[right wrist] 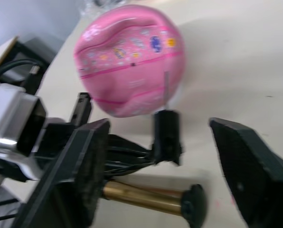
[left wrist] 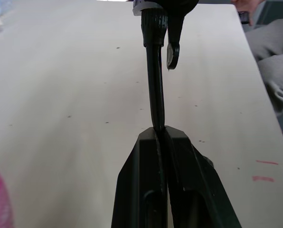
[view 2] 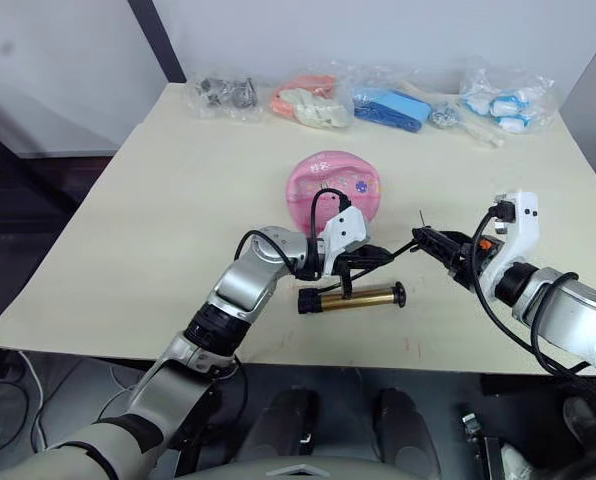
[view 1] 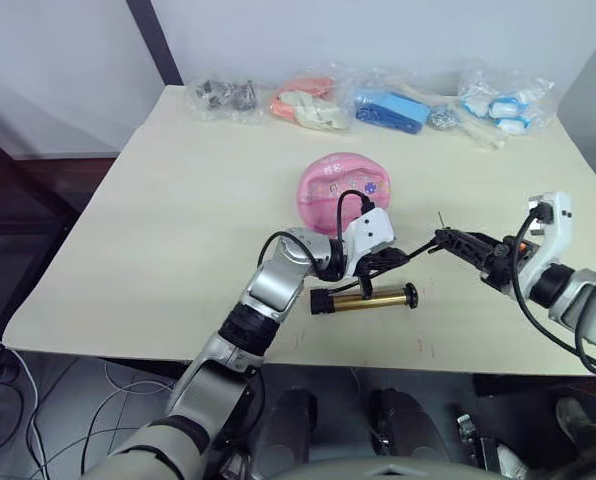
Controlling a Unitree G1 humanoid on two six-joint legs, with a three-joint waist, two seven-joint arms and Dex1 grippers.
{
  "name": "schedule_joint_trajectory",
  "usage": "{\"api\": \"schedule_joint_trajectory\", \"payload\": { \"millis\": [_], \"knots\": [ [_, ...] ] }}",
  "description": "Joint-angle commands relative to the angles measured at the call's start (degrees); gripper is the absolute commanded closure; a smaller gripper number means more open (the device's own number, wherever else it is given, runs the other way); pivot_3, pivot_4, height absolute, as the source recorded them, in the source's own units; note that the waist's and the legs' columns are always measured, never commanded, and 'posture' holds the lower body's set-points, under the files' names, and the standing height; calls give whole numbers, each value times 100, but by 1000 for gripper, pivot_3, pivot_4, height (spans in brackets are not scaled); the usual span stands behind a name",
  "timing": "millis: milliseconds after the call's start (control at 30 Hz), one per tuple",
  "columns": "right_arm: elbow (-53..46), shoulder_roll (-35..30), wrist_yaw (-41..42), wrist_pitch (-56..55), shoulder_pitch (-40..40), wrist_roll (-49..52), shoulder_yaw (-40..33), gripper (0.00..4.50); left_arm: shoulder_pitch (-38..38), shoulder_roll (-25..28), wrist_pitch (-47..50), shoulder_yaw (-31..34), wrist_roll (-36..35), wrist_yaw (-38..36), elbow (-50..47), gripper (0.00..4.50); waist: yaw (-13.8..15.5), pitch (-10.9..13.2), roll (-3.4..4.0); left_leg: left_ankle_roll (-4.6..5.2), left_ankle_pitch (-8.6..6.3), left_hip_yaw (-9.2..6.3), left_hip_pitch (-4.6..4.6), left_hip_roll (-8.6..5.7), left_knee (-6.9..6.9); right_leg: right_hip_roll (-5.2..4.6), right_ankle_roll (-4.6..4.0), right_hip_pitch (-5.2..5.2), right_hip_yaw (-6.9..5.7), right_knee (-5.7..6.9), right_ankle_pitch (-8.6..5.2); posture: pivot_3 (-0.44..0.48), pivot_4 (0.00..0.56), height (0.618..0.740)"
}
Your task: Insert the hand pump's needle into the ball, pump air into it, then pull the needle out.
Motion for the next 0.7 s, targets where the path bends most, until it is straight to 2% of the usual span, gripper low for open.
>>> {"api": "schedule_joint_trajectory", "payload": {
  "millis": [33,267,367,400,433,700],
  "knots": [
    [83,-57,-33,40,-158,34,42,1027,-28,-32,-5,-21,-123,87,-281,4500,-6,0,0,0,0,2,-1,0,0,-1,1,0,1,-1,0,0,150,740],
    [225,44,-38,37,-313,-113,157,1027,-11,-7,67,-16,-159,153,-380,4500,-11,0,0,1,-1,3,0,1,0,1,2,-1,4,-2,1,0,150,740],
    [242,115,-69,20,-315,-135,143,1829,2,6,101,-23,-170,160,-421,4500,-11,0,0,1,-1,3,0,1,0,1,3,-1,4,-2,2,0,150,740],
    [237,130,-60,31,-318,-132,133,2378,2,14,104,-33,-175,163,-426,4500,-11,0,1,1,-1,4,0,1,0,0,2,-1,4,-2,2,0,150,740],
    [238,138,-53,42,-325,-137,128,2679,-1,18,105,-39,-181,166,-429,4500,-11,0,0,1,-1,4,0,1,0,0,3,-1,4,-2,2,0,150,740],
    [283,200,-79,34,-409,-191,123,2679,-14,34,113,-73,-223,189,-437,4500,-11,0,0,1,-1,4,0,0,0,0,3,-1,4,-2,2,0,150,740]
  ]
}}
